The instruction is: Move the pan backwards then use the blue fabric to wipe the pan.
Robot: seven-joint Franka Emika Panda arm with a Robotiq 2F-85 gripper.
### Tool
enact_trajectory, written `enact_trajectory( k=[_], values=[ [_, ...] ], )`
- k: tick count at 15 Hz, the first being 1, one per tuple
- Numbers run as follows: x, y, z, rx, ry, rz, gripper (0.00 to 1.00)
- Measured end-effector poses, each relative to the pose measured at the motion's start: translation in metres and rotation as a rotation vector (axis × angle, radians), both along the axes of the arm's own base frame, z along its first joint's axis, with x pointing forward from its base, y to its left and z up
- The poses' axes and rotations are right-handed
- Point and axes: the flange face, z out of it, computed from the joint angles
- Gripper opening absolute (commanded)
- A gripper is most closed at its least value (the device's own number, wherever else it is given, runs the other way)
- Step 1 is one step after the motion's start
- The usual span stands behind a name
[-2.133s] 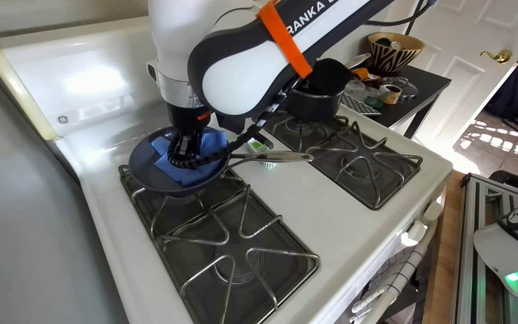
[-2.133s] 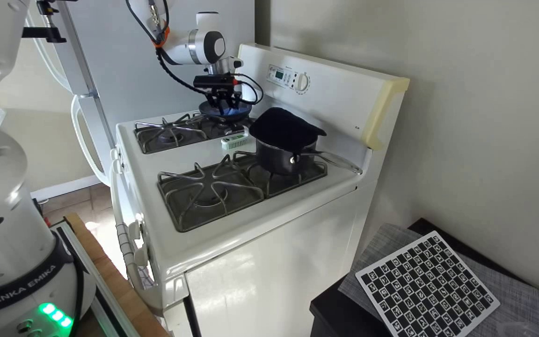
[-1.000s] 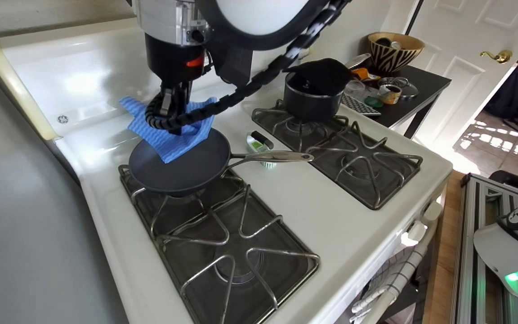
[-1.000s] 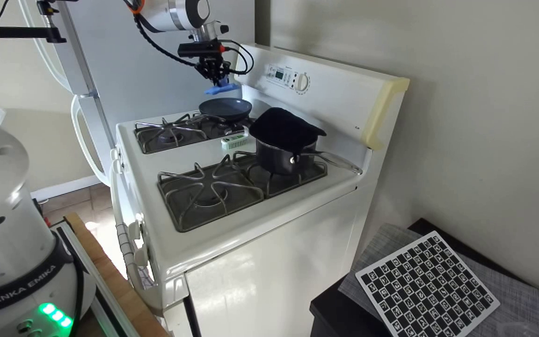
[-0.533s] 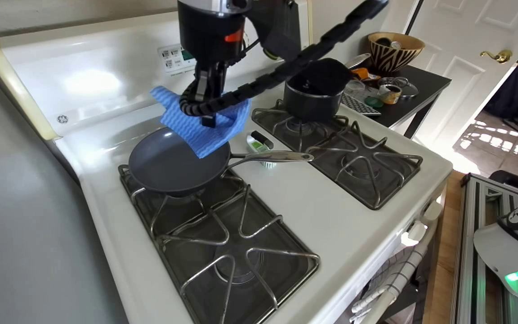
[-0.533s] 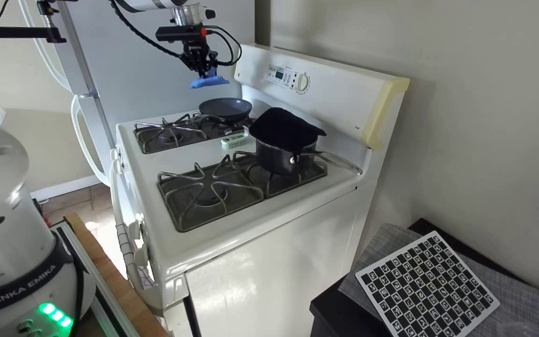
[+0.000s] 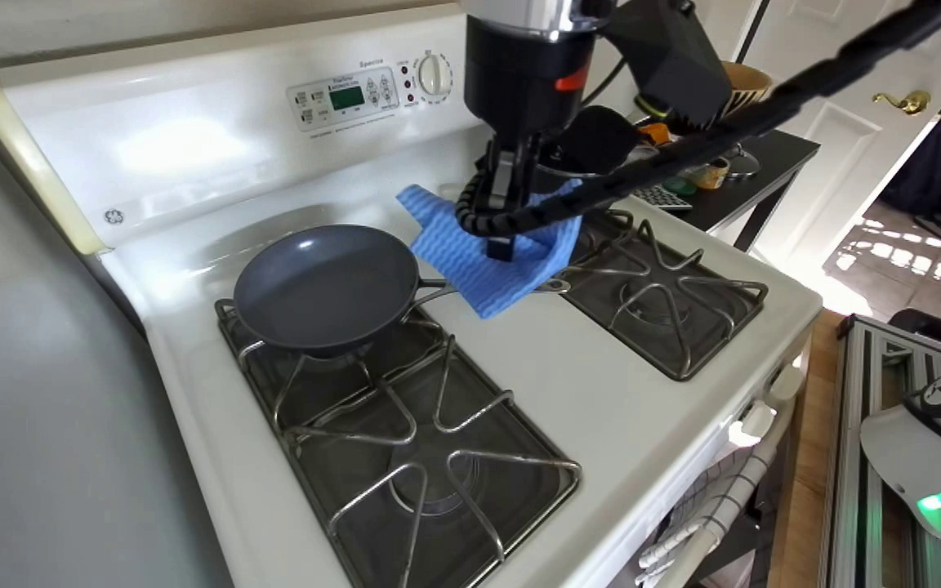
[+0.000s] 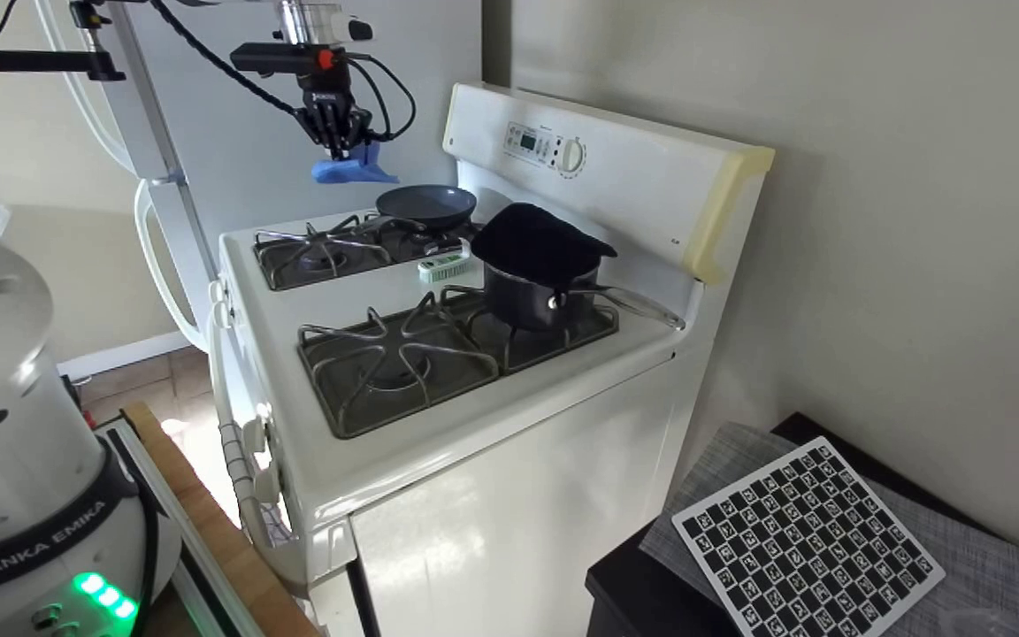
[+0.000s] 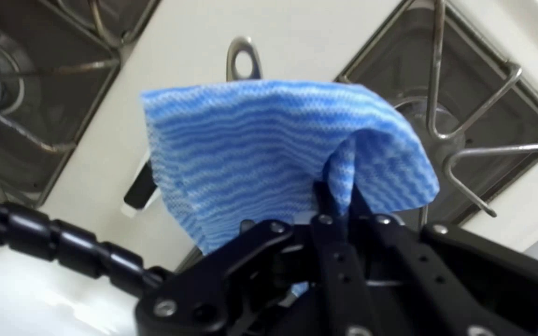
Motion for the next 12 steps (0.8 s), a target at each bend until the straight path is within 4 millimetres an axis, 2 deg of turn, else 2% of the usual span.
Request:
enact_trajectory(
  k=[6, 12],
  values=[
    [-0.053, -0.029, -0.025, 0.041, 0.104, -0.210, 0.00],
    [-0.088, -0.056, -0.053, 0.062, 0.153, -0.271, 0.00]
  ],
)
